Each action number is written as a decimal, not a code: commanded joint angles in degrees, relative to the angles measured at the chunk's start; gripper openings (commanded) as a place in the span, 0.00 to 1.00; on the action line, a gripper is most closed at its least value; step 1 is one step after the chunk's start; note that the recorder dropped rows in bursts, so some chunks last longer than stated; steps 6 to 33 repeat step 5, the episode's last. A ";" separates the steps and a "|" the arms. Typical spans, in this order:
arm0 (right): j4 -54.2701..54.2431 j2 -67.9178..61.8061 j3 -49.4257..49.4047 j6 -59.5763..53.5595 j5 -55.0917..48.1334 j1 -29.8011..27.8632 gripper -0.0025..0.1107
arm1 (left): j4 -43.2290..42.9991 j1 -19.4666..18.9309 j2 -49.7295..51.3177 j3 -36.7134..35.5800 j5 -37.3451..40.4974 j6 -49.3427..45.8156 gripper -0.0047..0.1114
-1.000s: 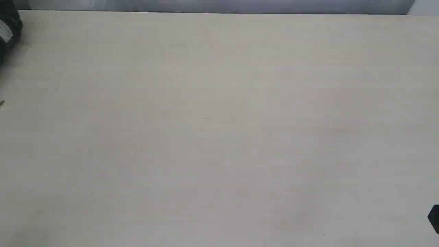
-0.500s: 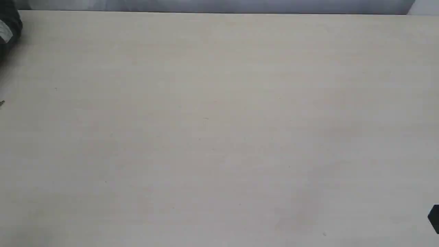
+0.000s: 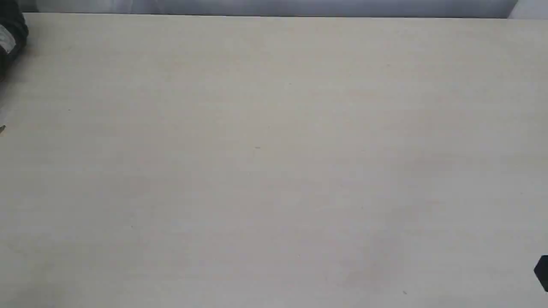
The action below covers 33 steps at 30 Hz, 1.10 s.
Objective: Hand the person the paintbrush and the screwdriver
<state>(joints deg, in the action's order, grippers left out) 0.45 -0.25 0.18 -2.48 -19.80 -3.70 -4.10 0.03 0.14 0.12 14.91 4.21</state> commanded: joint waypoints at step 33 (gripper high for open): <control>0.39 0.25 -0.18 -0.20 -0.02 -0.21 0.06 | 0.27 0.27 -0.14 -0.12 -0.59 0.12 0.04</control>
